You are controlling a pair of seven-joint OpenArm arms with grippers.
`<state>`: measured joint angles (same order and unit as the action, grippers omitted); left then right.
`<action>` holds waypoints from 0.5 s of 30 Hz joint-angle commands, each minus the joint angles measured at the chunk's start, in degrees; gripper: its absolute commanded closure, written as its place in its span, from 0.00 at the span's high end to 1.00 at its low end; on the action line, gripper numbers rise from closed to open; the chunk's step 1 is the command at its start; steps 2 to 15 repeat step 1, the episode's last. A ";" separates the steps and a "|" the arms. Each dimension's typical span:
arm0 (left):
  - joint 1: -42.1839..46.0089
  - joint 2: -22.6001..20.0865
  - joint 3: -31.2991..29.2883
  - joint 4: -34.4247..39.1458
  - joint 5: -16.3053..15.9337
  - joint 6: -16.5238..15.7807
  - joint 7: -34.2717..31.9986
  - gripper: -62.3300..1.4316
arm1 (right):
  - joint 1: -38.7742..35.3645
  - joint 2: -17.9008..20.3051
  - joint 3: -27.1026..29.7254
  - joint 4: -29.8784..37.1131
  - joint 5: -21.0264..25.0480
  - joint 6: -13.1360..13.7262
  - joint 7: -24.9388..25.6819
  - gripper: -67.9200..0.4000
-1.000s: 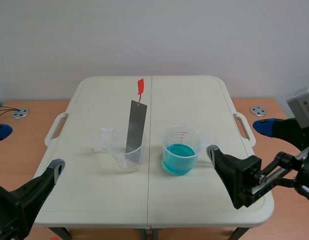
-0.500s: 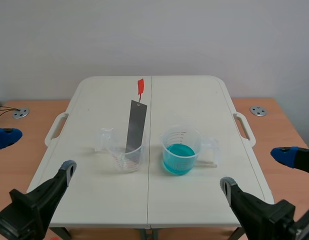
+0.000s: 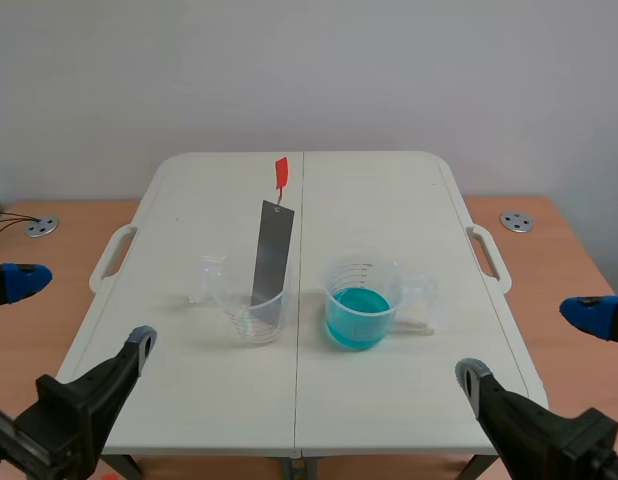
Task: Hold the metal plate by the orange handle, dip it into the blue solution, take it out and point at it, then put the plate back in the beaker on the left.
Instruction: 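Return to the home posture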
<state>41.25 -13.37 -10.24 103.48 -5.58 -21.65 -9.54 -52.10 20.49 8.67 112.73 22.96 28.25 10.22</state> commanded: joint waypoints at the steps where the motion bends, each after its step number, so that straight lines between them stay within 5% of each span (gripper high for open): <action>1: 0.28 0.02 0.00 0.35 -0.55 -0.11 -0.90 1.00 | 0.57 0.28 0.39 1.33 0.61 0.00 0.24 0.98; 15: 0.28 0.02 0.00 0.35 -0.55 -0.11 -0.90 1.00 | 0.57 0.28 0.39 1.33 0.61 0.00 0.24 0.98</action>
